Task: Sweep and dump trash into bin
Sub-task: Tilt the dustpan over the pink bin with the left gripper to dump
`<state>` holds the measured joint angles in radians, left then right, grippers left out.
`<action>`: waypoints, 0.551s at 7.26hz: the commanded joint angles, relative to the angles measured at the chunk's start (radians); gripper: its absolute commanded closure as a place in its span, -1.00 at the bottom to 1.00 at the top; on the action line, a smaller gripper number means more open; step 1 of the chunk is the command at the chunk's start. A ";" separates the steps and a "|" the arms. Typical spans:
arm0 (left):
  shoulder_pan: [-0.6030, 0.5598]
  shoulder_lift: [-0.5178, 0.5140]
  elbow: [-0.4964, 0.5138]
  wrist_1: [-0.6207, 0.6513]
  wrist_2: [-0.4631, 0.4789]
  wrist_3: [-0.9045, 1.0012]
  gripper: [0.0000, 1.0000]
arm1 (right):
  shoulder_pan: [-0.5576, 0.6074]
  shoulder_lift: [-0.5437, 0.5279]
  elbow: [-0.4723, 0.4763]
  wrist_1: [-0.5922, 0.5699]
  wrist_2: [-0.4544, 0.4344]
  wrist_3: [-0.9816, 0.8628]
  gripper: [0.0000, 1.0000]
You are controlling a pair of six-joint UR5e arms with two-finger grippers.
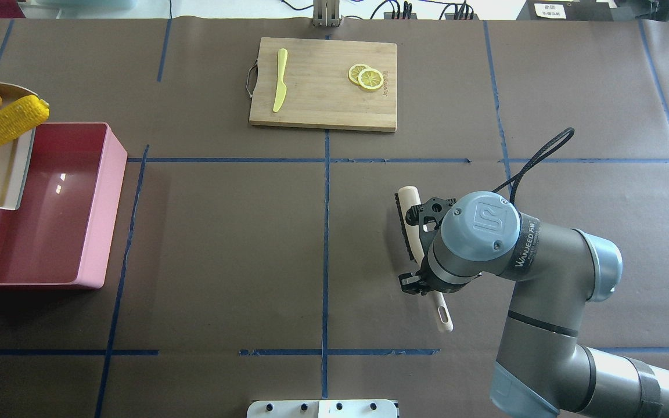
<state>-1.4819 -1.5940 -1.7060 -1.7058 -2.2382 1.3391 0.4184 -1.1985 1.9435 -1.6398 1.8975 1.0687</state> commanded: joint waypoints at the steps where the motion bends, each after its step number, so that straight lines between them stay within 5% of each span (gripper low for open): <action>1: -0.012 -0.003 -0.145 0.181 0.154 0.123 1.00 | 0.000 -0.001 0.000 0.000 0.000 -0.001 1.00; 2: -0.011 0.003 -0.205 0.274 0.240 0.188 1.00 | -0.003 -0.001 -0.001 0.000 0.000 -0.001 1.00; 4: -0.008 0.014 -0.210 0.272 0.261 0.190 1.00 | -0.003 -0.001 -0.001 0.000 0.000 -0.001 1.00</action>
<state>-1.4913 -1.5848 -1.9029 -1.4492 -2.0008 1.5179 0.4164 -1.1995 1.9429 -1.6398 1.8975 1.0677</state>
